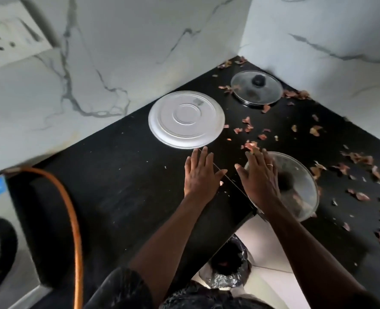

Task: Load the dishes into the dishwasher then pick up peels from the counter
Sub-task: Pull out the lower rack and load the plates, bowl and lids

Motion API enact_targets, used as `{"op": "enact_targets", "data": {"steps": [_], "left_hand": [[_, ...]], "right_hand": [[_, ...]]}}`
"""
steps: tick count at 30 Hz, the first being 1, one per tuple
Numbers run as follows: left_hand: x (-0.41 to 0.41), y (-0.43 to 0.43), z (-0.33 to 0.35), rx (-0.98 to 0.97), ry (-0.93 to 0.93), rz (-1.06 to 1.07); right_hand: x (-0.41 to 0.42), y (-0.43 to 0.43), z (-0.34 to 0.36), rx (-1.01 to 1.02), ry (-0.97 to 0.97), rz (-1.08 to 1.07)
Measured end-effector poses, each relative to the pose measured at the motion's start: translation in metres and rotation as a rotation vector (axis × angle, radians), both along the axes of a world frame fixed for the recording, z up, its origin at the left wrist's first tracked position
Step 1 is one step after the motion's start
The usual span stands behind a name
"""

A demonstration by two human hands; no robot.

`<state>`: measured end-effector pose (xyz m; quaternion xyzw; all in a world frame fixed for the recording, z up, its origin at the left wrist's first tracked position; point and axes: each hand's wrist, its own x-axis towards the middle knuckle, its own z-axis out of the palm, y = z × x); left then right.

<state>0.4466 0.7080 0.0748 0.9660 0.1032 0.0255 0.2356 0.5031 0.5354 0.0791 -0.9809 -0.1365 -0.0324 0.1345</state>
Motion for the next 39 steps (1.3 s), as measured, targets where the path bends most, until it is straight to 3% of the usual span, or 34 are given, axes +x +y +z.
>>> {"op": "enact_targets", "data": {"steps": [11, 18, 25, 33, 39], "left_hand": [[0.028, 0.057, 0.007, 0.089, 0.082, 0.231], [0.068, 0.102, 0.005, 0.061, 0.191, 0.324], [0.109, 0.142, 0.003, -0.245, 0.246, 0.561], [0.151, 0.164, 0.008, -0.500, 0.174, 0.911], [0.155, 0.190, 0.012, -0.840, 0.068, 1.044]], "right_hand": [[0.087, 0.060, -0.008, 0.019, 0.030, 0.251], [0.162, 0.092, 0.000, 0.033, 0.125, 0.229], [0.219, 0.118, -0.003, 0.057, 0.426, 0.099], [0.244, 0.137, -0.014, 0.231, 0.461, -0.075], [0.252, 0.143, -0.020, 0.406, 0.552, -0.268]]}}
